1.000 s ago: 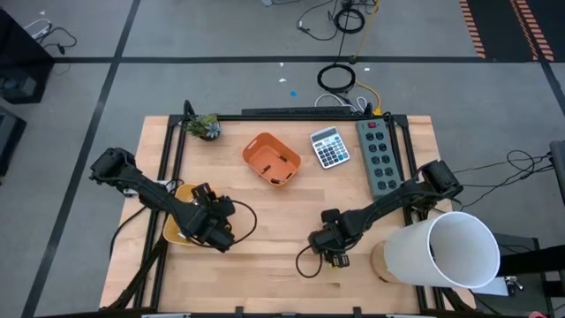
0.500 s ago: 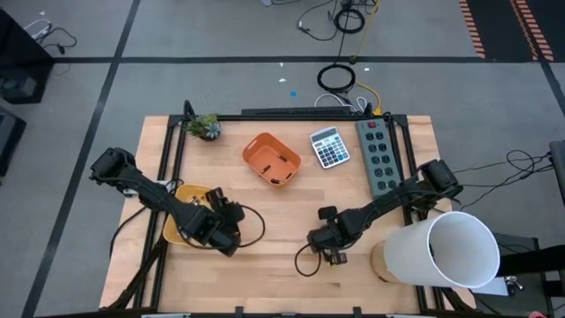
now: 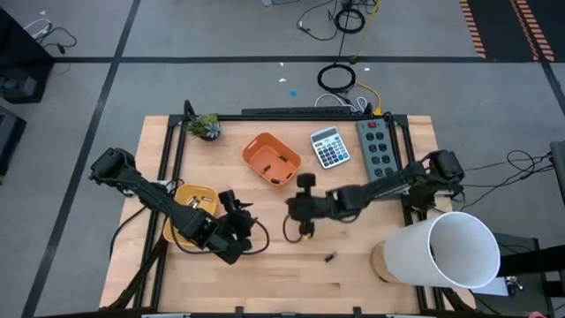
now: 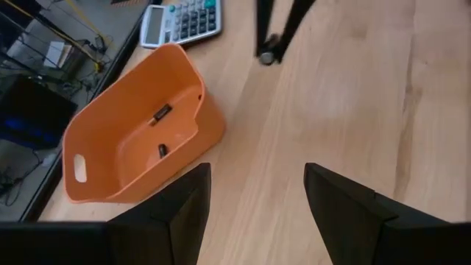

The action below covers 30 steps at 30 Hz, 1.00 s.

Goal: Sort batteries
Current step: Put the black battery into the orange bin

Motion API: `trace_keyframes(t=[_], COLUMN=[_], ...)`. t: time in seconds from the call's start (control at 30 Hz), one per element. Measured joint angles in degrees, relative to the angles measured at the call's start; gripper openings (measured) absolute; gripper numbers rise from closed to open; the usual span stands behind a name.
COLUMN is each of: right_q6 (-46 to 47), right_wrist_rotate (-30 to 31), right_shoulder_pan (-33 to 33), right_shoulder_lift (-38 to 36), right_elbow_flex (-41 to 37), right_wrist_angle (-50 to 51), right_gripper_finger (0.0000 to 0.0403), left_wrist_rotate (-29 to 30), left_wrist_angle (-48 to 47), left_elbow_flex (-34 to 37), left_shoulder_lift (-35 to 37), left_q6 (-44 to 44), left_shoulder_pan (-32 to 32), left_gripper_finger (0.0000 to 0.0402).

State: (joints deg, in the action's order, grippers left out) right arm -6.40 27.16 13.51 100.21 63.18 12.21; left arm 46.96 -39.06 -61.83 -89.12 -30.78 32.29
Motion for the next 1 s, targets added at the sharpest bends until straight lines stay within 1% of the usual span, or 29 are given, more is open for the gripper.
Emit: trace_keyframes(t=[0.1,0.17,0.23,0.3,0.4,0.47,0.53,0.6,0.63,0.7,0.77,0.83,1.0], right_q6=[-5.24,-7.72,-9.05,-8.60,-8.23,-7.77,-7.19,-7.42,-9.02,-13.83,-17.70,-19.04,-18.48], right_wrist_rotate=[-3.78,-4.98,-6.66,-11.30,-22.14,-26.66,-29.27,-32.89,-35.30,-37.32,-38.06,-38.70,-39.68], right_shoulder_pan=[-4.74,-8.94,-13.50,-17.85,-23.04,-25.20,-26.10,-25.57,-24.55,-20.55,-15.82,-11.78,-3.50], right_shoulder_lift=[-0.49,-0.59,-0.57,-0.18,0.76,0.93,0.17,-1.71,-2.97,-5.45,-6.41,-6.24,-3.09], right_elbow_flex=[0.02,0.02,0.04,0.04,0.11,0.11,0.11,0.11,0.11,0.15,0.20,0.15,0.13], right_wrist_angle=[-6.92,-10.31,-13.76,-16.92,-18.28,-16.90,-13.66,-7.59,-3.79,4.43,11.14,16.30,19.65], right_gripper_finger=[0.0023,0.0026,0.0039,0.0055,0.0091,0.0126,0.0164,0.0200,0.0214,0.0228,0.0229,0.0223,0.0205], left_wrist_rotate=[0.91,1.14,1.63,2.10,2.25,2.40,2.38,1.81,0.86,-1.36,-1.90,-1.70,-1.16], left_wrist_angle=[0.20,1.23,2.73,3.63,4.07,4.11,4.12,4.07,4.03,3.92,3.90,4.02,4.55], left_elbow_flex=[0.76,1.85,3.04,4.01,4.49,4.49,4.49,4.49,4.49,4.49,4.49,4.49,4.51], left_shoulder_lift=[0.00,0.00,0.00,0.00,0.00,0.00,0.00,0.00,0.00,0.00,0.00,0.00,0.00], left_q6=[-0.36,-0.37,-0.41,-0.45,-0.39,-0.32,0.43,1.58,2.22,2.95,3.12,2.79,2.61], left_shoulder_pan=[0.04,0.01,-0.31,-0.87,-1.80,-2.24,-2.62,-3.00,-3.21,-3.62,-4.13,-5.07,-7.90], left_gripper_finger=[0.0228,0.0228,0.0228,0.0228,0.0228,0.0228,0.0228,0.0228,0.0228,0.0228,0.0228,0.0228,0.0228])
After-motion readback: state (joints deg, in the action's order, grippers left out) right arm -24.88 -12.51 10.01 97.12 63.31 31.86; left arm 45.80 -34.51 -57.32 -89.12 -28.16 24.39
